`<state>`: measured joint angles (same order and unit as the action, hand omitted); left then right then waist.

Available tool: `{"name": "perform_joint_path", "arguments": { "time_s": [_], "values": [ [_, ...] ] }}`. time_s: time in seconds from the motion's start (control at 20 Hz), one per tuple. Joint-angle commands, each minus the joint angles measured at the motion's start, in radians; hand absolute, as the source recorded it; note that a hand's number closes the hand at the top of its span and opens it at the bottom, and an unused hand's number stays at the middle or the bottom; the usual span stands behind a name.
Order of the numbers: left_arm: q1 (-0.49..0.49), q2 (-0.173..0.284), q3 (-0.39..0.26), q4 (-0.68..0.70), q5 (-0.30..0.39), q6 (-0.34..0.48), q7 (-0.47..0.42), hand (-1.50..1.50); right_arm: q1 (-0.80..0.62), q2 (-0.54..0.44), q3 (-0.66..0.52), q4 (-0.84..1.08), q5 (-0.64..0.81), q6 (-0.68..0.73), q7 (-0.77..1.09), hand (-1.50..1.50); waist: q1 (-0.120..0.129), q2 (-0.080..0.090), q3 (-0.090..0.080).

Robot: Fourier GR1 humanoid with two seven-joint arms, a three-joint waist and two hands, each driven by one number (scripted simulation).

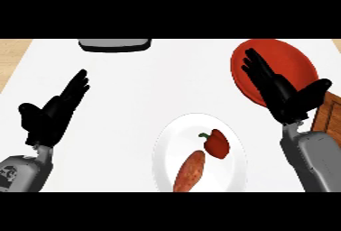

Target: Pick the sweet potato from the plate and place it in the bowl

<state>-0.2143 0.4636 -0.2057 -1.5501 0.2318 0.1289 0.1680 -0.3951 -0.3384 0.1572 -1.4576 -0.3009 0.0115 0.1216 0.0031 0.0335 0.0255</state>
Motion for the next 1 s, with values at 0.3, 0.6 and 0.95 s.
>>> {"name": "perform_joint_path", "arguments": {
  "time_s": [0.3, 0.6, 0.95],
  "values": [
    [0.016, 0.032, 0.092, -0.011, -0.110, 0.153, -0.026, 0.00, 0.259, -0.137, -0.134, 0.021, 0.145, -0.050, -0.236, 1.50, -0.077, -0.046, -0.037],
    [0.046, 0.001, 0.094, -0.023, -0.148, 0.184, -0.060, 0.00, 0.612, 0.110, -0.112, -0.097, -0.021, 0.131, -0.711, -1.50, -0.025, -0.038, -0.024],
    [0.022, -0.022, 0.072, -0.074, -0.180, 0.193, 0.002, 0.00, 0.697, -0.074, -0.048, -0.291, 0.232, 0.084, -0.613, -1.50, -0.012, -0.039, -0.026]
  ]
}}
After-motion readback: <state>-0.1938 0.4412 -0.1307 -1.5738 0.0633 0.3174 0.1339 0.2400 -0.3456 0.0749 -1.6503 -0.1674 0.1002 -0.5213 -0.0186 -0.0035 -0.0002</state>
